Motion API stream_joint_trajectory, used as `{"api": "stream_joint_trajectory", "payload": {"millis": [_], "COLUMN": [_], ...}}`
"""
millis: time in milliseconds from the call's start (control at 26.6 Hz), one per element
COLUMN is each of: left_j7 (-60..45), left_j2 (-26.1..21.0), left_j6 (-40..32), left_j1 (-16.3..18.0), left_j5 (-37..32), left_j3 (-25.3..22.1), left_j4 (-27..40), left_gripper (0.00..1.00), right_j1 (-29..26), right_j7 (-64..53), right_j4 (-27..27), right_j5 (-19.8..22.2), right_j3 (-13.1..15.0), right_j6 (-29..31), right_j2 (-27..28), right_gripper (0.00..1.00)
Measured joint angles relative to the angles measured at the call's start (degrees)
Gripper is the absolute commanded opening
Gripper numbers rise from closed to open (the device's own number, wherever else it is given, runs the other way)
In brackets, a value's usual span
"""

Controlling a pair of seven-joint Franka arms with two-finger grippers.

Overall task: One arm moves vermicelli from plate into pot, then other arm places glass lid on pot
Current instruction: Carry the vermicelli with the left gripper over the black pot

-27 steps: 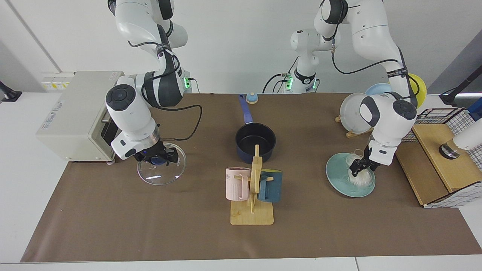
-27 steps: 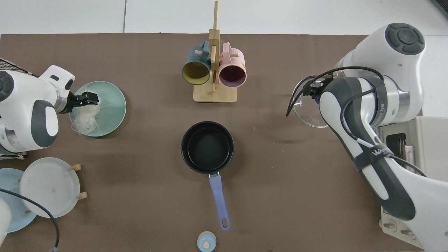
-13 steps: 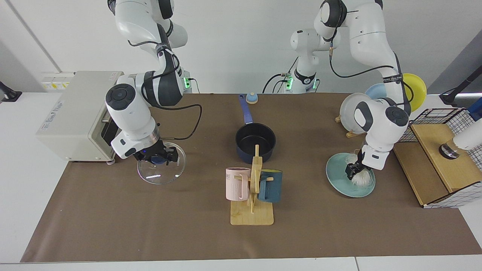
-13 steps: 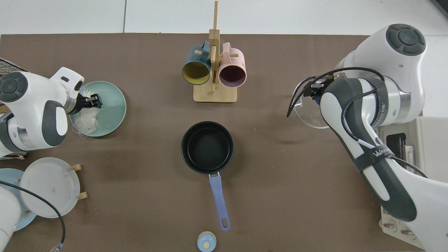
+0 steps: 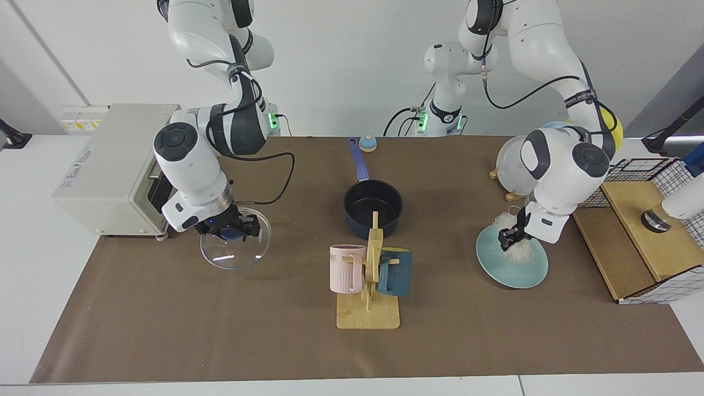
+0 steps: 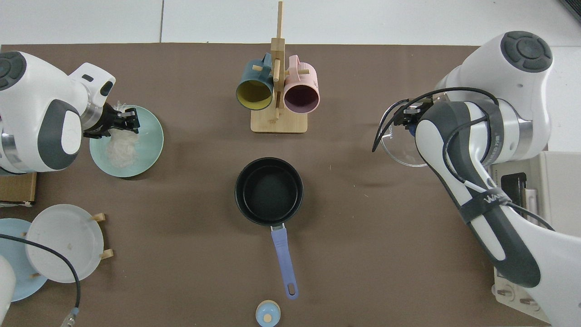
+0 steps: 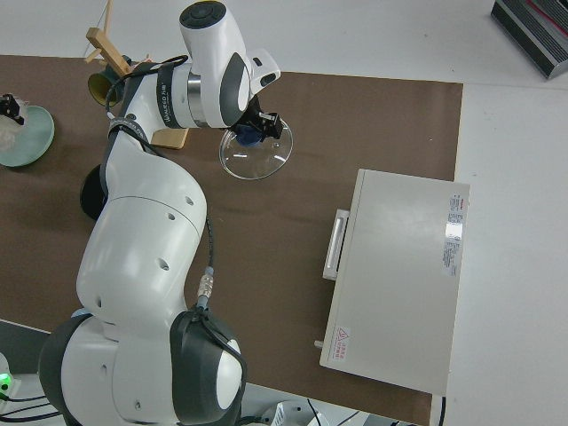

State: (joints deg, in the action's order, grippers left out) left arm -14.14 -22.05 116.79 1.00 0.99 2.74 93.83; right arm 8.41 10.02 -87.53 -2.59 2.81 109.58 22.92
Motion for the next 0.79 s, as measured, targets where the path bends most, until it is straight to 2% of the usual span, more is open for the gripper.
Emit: {"api": "stream_joint_trajectory", "payload": {"millis": [338, 789], "left_j7": [-9.46, -23.11], "left_j2": [8.24, 8.94], "left_j6": [-7.64, -6.61], "left_j1": [-0.57, -4.74], "left_j5": [-0.02, -2.79], "left_j3": [10.24, 25.0], "left_j4": [-1.03, 0.23], "left_gripper": [0.0, 0.0], "right_j1": [-0.01, -0.01], "right_j7": [0.0, 0.0], "right_j4": [0.0, 0.0], "right_j5": [0.0, 0.0], "right_j3": [0.0, 0.0], "right_j6": [0.0, 0.0], "right_j2": [0.0, 0.0], "right_gripper": [0.0, 0.0]}}
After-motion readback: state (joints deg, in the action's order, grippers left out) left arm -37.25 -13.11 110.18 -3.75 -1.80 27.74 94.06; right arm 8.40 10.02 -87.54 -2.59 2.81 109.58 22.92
